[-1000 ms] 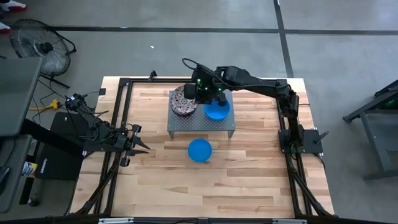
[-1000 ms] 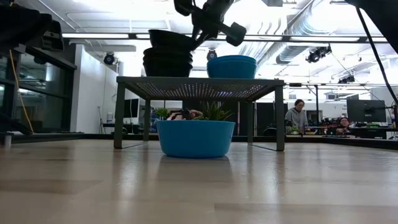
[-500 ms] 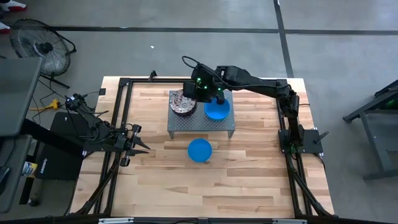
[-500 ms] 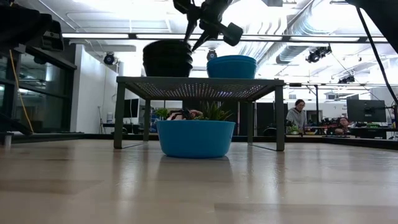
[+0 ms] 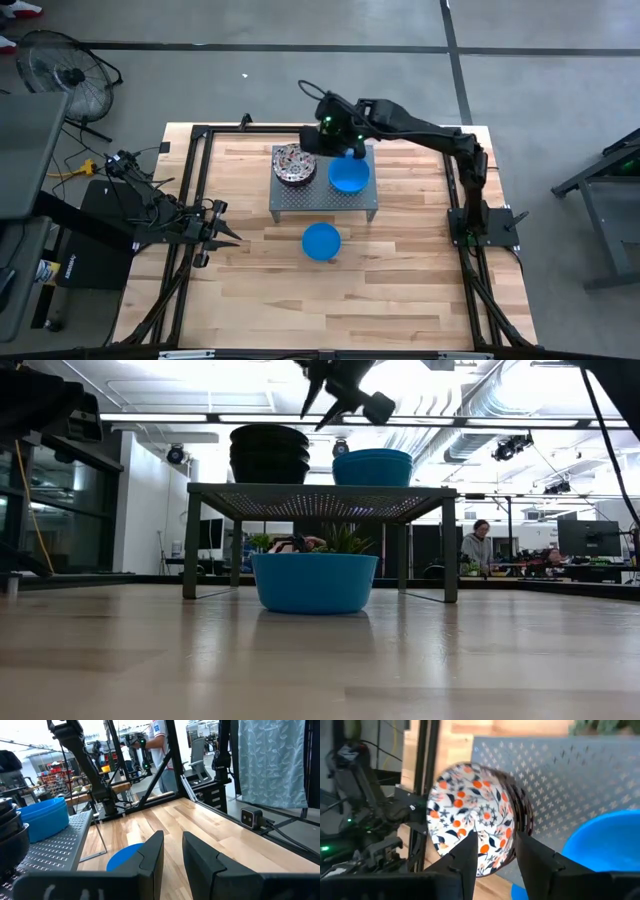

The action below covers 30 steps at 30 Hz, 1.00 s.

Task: Pick & Place Mini bowls
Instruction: Stack the blue bowl on the stacked blue bowls on the shelf

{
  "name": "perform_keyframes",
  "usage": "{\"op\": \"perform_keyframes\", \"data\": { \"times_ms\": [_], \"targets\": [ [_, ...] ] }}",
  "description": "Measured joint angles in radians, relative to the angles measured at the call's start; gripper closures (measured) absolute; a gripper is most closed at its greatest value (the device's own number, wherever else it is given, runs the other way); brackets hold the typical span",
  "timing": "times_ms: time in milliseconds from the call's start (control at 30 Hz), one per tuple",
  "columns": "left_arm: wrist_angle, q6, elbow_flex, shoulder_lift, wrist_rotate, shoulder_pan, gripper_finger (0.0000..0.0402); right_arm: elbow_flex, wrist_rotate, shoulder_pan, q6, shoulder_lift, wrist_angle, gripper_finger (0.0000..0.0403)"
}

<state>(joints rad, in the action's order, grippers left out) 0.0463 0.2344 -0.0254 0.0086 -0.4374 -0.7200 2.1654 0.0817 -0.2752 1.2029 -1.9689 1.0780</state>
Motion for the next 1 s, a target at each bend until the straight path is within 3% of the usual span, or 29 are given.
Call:
{"op": "perform_keyframes", "data": {
  "times_ms": [267, 600, 800, 1000],
  "targets": [
    [0.0, 0.0, 0.0, 0.0, 0.0, 0.0, 0.0335, 0.001, -0.05, 0.03, -0.092, 0.087, 0.032, 0.0305],
    [-0.001, 0.0, 0.0, 0.0, 0.0, 0.0, 0.0335, -0.017, -0.066, 0.211, 0.083, 0.094, 0.202, 0.0326],
    [-0.002, 0.0, 0.0, 0.0, 0.0, 0.0, 0.0335, -0.128, -0.124, 0.347, 0.216, 0.09, 0.184, 0.0326],
    [-0.002, 0.0, 0.0, 0.0, 0.0, 0.0, 0.0335, -0.315, -0.17, 0.467, 0.373, 0.09, 0.023, 0.0311]
  ]
}}
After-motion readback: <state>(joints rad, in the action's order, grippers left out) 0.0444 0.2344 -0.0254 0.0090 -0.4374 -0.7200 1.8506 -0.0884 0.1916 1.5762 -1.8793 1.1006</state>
